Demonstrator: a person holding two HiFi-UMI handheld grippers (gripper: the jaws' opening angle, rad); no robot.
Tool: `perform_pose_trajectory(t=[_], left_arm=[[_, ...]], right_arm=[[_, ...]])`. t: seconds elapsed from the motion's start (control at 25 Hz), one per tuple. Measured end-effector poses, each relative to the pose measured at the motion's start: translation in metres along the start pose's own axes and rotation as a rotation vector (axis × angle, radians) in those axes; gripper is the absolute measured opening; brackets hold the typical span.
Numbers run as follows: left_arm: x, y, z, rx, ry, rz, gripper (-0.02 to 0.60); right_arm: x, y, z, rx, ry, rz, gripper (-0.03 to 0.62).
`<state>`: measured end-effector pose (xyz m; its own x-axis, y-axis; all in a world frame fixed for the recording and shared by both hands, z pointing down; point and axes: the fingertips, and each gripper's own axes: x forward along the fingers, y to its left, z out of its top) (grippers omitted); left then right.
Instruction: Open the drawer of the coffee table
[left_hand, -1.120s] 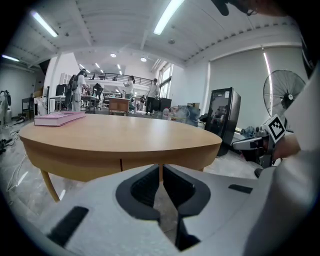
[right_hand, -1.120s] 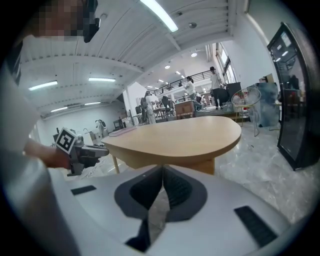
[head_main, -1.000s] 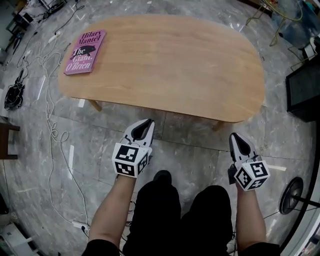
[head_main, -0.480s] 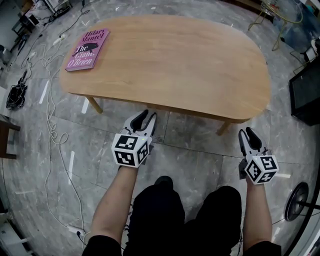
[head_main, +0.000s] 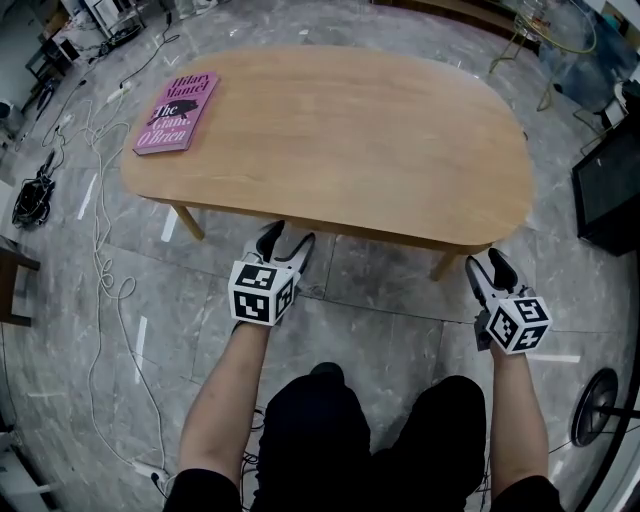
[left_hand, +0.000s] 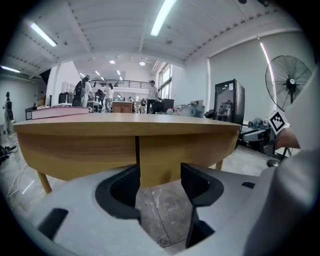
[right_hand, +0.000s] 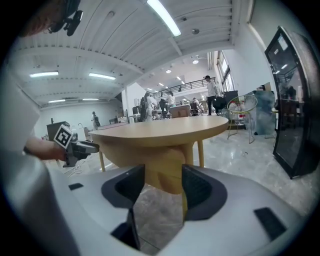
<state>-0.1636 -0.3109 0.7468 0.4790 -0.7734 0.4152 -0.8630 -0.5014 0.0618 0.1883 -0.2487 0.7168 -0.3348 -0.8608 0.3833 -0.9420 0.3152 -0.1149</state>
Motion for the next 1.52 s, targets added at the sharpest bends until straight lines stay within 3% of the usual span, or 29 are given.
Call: perform_pose_trajectory(t=[0.48,0.72,1.0,1.52], left_arm=[[0.018,0.002,0.01,0.036,0.001,-0.037,0.279],[0.019,0.002,0.009,0.054,0.009,-0.022,0.252],[0.01,0.006,0.006,0.018,0.012,-0.014,0.225],[-0.018,-0.011,-0.009,0.003,0.022,-0.007,0.249]], right_arm=[[0.019,-0.013,0.004,-0.03,0.014,-0.025,0.212],[0.021,-0.014,0.005,-0.034,-0.013,-0.023,0.206],[0.021,-0.008,0.0,-0.039,0.004,-0.006,0.198],[-0.01,0.005,-0.013,-0.036,0.005,0.009,0.19]])
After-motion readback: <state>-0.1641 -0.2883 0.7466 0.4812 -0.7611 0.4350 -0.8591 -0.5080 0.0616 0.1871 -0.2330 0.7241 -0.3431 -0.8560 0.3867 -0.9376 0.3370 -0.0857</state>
